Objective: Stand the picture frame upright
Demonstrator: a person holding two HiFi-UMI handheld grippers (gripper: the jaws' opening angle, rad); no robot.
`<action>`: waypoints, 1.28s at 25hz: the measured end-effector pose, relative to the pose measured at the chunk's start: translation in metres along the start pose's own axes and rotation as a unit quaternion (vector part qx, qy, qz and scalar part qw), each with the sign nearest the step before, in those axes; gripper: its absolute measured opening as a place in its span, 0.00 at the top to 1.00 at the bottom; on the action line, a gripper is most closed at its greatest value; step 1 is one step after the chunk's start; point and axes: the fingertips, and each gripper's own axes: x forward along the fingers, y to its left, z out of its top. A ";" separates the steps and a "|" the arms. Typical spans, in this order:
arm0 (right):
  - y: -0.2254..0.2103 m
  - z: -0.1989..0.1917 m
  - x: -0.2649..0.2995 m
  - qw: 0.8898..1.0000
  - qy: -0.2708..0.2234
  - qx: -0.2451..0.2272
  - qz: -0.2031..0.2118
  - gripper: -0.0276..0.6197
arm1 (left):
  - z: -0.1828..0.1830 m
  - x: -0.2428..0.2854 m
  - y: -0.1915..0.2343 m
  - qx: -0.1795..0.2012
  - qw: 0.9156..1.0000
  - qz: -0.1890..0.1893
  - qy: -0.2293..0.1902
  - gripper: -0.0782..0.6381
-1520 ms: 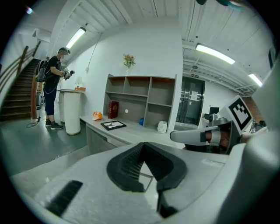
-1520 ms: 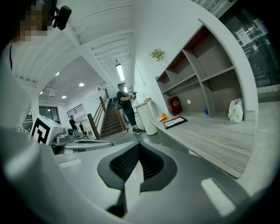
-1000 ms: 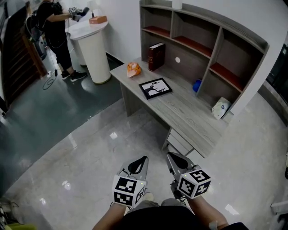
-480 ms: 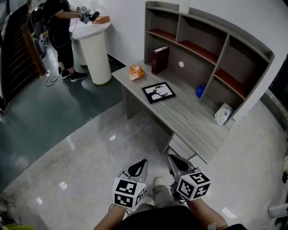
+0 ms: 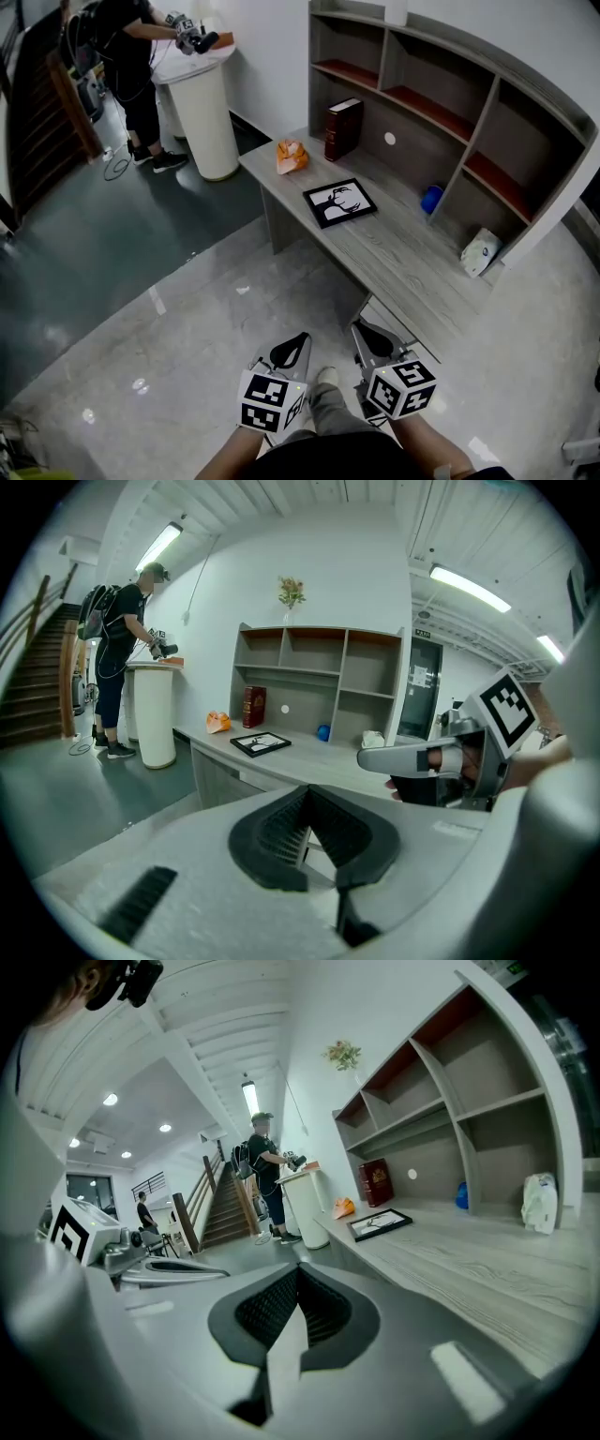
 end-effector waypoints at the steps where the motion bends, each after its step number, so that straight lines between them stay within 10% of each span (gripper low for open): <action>1: -0.003 0.002 0.007 1.000 0.001 0.006 0.003 0.96 | 0.003 0.005 0.003 0.002 1.000 0.001 0.002 0.89; 32: -0.096 0.062 0.124 0.999 0.012 0.032 0.008 0.96 | 0.073 0.144 0.072 0.027 0.999 -0.009 0.018 0.89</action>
